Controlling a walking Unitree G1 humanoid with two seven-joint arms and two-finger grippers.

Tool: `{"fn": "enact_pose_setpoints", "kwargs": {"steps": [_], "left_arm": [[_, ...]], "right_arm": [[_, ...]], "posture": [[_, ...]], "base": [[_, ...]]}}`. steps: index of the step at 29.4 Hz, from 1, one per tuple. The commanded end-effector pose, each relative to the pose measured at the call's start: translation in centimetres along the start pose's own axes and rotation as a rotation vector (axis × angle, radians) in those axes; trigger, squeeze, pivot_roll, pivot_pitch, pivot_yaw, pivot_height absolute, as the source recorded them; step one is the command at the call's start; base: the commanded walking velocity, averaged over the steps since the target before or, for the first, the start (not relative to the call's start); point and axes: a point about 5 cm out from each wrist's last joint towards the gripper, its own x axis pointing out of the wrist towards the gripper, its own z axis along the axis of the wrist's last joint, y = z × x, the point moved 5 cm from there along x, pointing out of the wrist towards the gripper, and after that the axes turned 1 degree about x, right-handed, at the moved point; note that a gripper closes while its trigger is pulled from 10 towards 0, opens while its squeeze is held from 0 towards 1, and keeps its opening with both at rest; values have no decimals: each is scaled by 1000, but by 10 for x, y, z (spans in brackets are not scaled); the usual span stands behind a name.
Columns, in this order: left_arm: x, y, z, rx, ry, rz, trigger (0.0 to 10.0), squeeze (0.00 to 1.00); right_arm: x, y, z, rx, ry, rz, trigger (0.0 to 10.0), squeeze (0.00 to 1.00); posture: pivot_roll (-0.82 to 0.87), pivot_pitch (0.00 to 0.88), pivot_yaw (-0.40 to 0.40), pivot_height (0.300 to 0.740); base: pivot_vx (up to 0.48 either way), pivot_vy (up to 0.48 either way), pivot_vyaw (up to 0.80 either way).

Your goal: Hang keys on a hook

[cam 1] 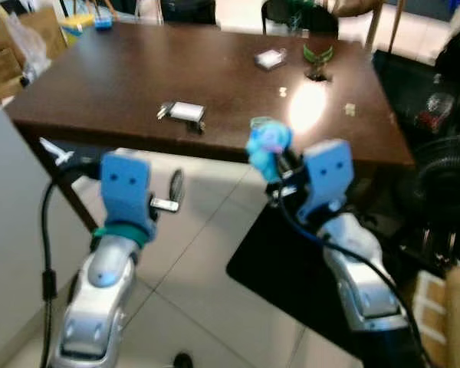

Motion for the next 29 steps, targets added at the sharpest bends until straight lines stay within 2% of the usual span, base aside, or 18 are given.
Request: {"fn": "enact_pose_setpoints", "kwargs": {"steps": [1, 4, 7, 22, 29], "left_arm": [[-1, 6, -6, 10, 15, 16, 10000, 0], [-1, 6, -6, 11, 14, 17, 10000, 0], [0, 7, -6, 12, 12, 20, 10000, 0], [5, 5, 1, 18, 10, 24, 10000, 0], [6, 3, 5, 64, -5, 8, 10000, 0]], "right_arm": [[3, 4, 1, -12, -12, 16, 10000, 0], [3, 4, 2, -16, -13, 17, 10000, 0], [4, 5, 3, -20, -17, 20, 10000, 0], [10, 11, 14, 0, -60, 46, 10000, 0], [12, 15, 16, 18, -72, 50, 10000, 0]], "posture": [[-156, 61, 20, 740], [-156, 61, 20, 740], [-156, 60, 21, 740], [-146, 58, 43, 740], [-139, 59, 46, 740]], "base": [[-409, 0, 0], [-409, 0, 0], [-349, 0, 800], [0, 0, 794], [0, 0, 788]]}}
